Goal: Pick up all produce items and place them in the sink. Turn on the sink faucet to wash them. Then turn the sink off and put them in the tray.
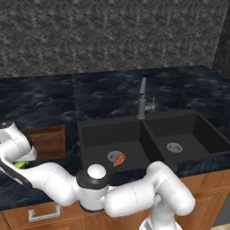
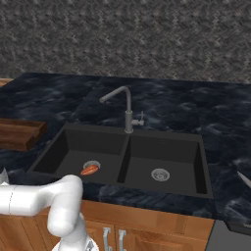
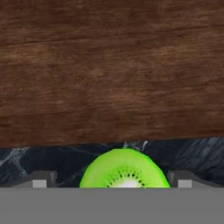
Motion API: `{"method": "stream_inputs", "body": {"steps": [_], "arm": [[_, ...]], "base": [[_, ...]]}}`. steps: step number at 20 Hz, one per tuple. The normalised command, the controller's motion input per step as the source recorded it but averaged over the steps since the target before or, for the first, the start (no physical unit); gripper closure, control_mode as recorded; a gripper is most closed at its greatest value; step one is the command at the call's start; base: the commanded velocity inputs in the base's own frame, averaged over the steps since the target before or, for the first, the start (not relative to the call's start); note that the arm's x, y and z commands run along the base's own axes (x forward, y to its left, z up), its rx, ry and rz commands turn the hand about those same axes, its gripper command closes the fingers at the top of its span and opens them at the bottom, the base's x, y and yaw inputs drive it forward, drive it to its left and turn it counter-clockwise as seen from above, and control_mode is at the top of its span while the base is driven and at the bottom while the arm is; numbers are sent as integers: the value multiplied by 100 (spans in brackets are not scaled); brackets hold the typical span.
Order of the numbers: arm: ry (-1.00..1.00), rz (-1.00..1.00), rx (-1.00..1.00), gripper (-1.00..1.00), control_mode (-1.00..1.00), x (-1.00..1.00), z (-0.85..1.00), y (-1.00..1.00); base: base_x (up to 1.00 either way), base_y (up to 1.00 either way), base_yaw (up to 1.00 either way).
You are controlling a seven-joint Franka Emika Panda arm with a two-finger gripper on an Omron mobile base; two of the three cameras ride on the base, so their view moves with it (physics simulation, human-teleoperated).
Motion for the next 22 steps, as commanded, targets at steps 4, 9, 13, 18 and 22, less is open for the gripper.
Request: {"method": "stream_inputs", "body": {"steps": [4,9,13,18,22], "arm": [[-16,0,0,-100,-100,-37,-9,-17],[-16,0,0,-100,-100,-42,-15,-14],[-14,0,0,-100,-100,4,-13,-22],[-13,0,1,-100,-100,14,-3,-16],[-6,2,3,-100,-100,19,-9,0]], "base": [[0,0,0],[0,0,0],[0,0,0],[0,0,0],[0,0,0]]}}
